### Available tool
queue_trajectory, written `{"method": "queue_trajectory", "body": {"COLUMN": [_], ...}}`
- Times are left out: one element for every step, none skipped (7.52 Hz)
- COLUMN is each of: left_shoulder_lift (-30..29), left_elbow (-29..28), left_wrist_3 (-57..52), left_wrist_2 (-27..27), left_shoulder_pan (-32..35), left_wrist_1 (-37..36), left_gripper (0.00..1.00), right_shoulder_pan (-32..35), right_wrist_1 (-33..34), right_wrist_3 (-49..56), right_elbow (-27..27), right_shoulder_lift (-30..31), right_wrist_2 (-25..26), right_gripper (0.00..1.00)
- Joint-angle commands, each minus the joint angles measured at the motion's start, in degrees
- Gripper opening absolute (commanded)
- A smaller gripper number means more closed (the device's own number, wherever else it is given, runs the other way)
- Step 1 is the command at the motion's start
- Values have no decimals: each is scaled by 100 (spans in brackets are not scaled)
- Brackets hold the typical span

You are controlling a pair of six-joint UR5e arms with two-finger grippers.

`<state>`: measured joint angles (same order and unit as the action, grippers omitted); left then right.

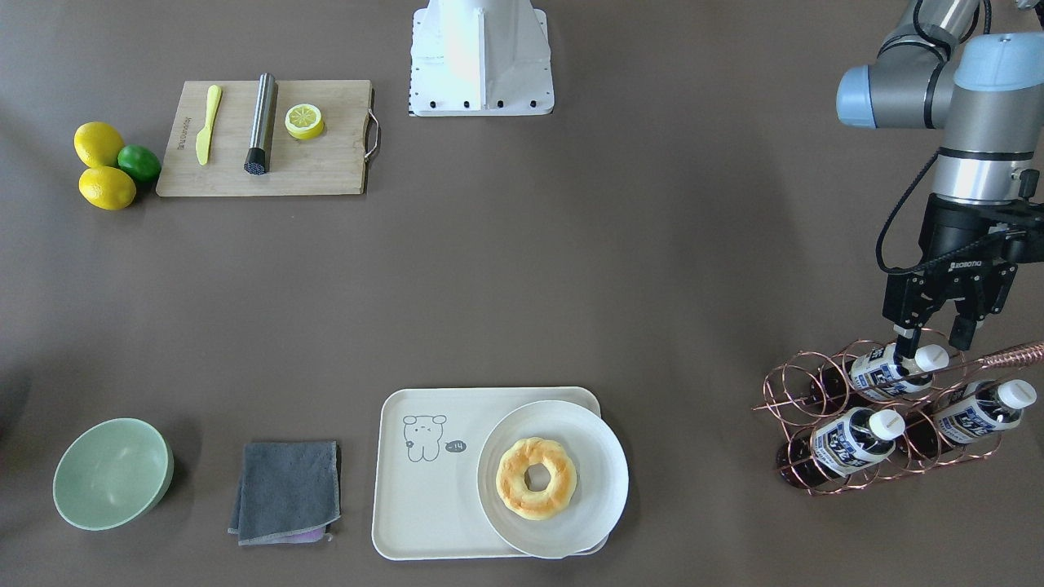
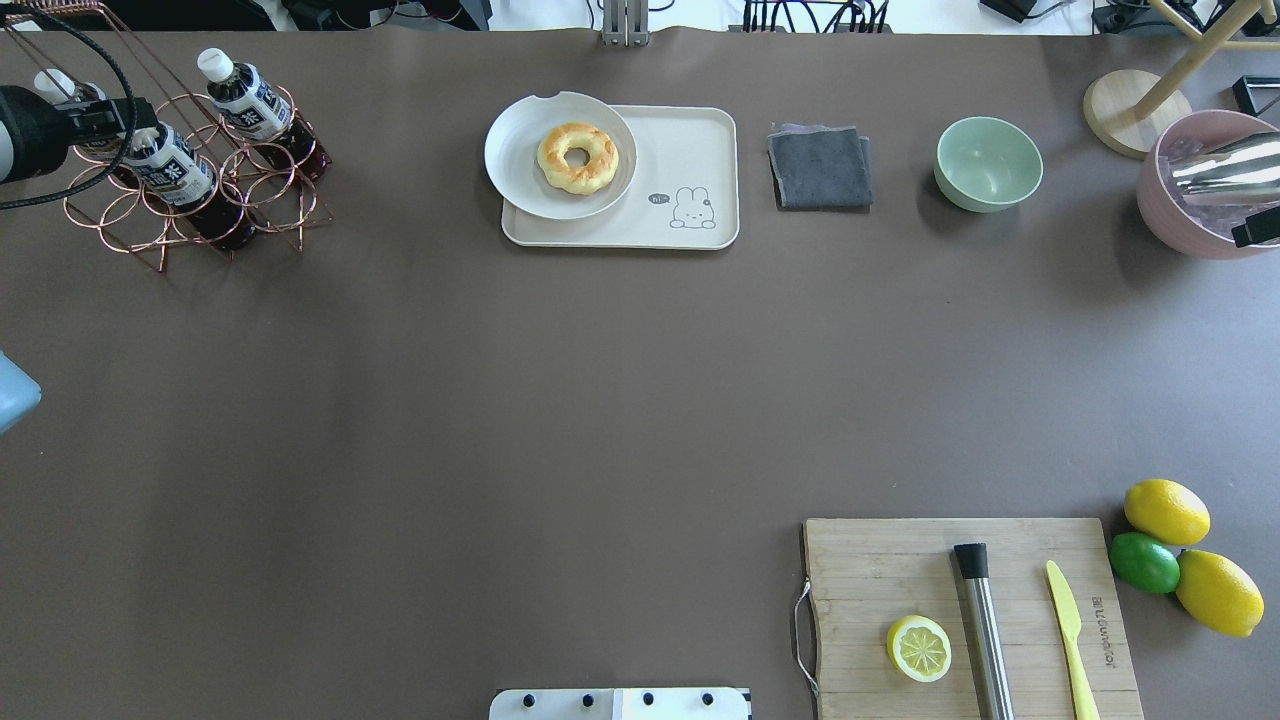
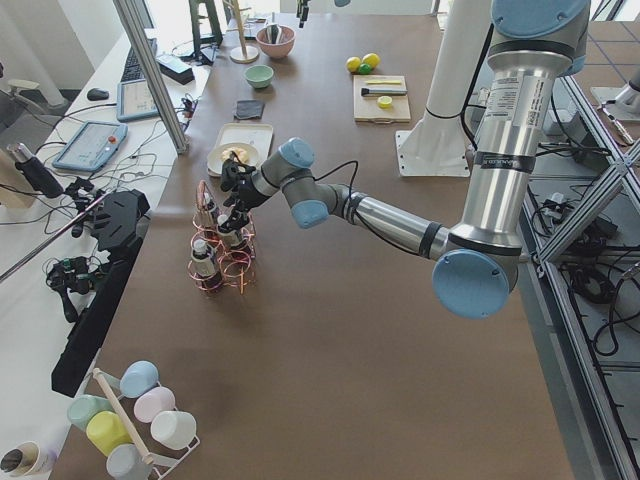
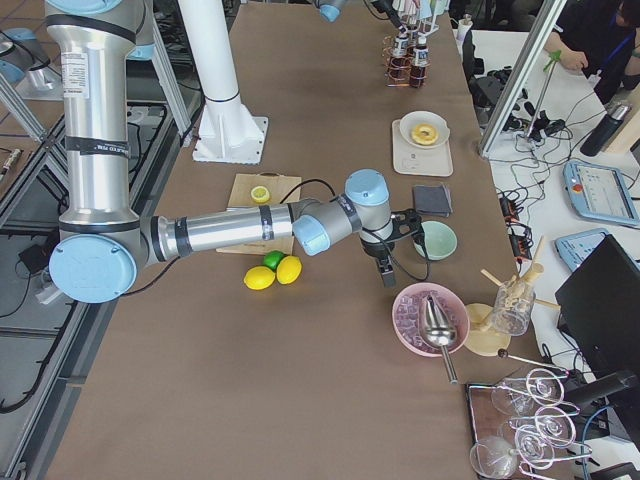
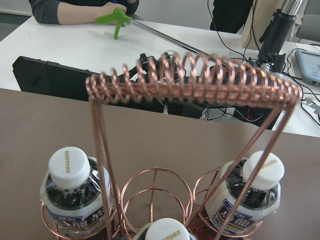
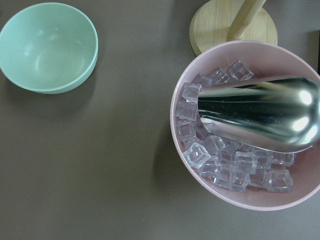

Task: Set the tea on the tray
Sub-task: 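Reach the left gripper down into the copper rack around a tea bottle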

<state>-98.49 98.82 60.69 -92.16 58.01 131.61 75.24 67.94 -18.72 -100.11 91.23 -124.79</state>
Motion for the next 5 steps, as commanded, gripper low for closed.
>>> {"method": "queue_trajectory", "body": {"left_shoulder_lift": [-65,-65,-65,-73,-74], "left_elbow": [-126,-161,-257,-363,-381], "left_wrist_3": [-295,-278,-269,-251,-251], "left_wrist_2": [-13,-13,-13,-13,-13], "left_shoulder_pan": [8,8,8,0,0], "left_wrist_1": [22,40,223,407,435], "left_gripper": [78,76,74,74,72], "right_shoulder_pan": [0,0,0,0,0], "right_wrist_1": [0,0,0,0,0], "right_wrist_3": [0,0,0,0,0], "right_elbow": [0,0,0,0,0], "right_shoulder_lift": [9,9,0,0,0], "right_wrist_2": [-2,7,7,7,7], "right_gripper": [100,100,100,100,100]}}
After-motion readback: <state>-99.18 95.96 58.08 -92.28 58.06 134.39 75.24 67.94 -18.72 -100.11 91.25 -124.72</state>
